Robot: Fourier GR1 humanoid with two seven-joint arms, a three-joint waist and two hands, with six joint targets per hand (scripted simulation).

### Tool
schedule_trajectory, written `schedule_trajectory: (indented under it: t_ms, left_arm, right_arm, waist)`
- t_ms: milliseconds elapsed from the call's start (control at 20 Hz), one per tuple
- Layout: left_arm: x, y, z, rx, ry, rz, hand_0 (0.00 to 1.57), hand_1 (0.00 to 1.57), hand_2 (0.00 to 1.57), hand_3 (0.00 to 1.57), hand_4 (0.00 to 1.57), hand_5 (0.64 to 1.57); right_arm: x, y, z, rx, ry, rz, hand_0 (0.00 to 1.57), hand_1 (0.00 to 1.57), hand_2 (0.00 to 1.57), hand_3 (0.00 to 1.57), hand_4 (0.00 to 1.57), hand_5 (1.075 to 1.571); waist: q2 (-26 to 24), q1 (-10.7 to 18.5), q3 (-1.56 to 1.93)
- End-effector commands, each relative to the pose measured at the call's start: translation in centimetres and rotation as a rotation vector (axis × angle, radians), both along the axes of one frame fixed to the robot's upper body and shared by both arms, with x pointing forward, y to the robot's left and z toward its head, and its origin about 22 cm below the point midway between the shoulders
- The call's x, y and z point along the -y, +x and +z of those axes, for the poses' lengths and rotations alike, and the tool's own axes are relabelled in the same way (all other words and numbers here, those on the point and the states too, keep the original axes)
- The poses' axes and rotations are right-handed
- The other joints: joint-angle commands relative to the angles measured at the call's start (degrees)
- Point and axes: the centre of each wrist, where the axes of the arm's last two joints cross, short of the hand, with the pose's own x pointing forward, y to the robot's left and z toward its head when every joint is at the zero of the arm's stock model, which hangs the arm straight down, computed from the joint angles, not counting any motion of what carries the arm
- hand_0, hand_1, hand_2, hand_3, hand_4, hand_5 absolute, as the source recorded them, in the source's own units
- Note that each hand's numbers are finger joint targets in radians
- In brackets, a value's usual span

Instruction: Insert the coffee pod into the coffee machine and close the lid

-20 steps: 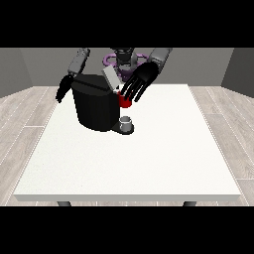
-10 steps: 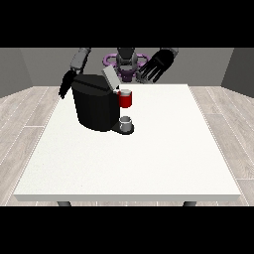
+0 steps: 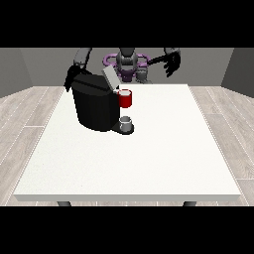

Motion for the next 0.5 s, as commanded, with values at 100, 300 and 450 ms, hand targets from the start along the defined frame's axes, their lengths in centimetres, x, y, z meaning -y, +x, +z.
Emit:
schedule_trajectory:
  t_ms: [100,300,450]
  left_arm:
    - [-1.1,-5.6,-7.1,-0.183,-0.112,0.053,0.00,0.00,0.00,0.00,0.32,1.571]
    - [-2.0,-6.0,-7.4,-0.227,-0.104,0.074,0.00,0.00,0.00,0.00,0.42,1.571]
    - [-1.0,-6.6,-8.1,-0.284,-0.130,0.095,0.00,0.00,0.00,0.00,0.39,1.571]
  right_arm:
    - [-0.6,-1.3,-0.1,0.002,0.023,0.041,0.00,0.00,0.00,0.00,0.00,1.571]
    - [-3.5,2.3,3.9,0.112,0.113,0.210,0.00,0.00,0.00,0.00,0.00,1.571]
    - [-5.9,3.6,5.8,0.130,0.104,0.269,0.00,0.00,0.00,0.00,0.00,1.571]
  waist:
    - [-8.2,2.5,0.06]
    - [-9.7,2.9,0.05]
    - [-12.7,3.5,0.04]
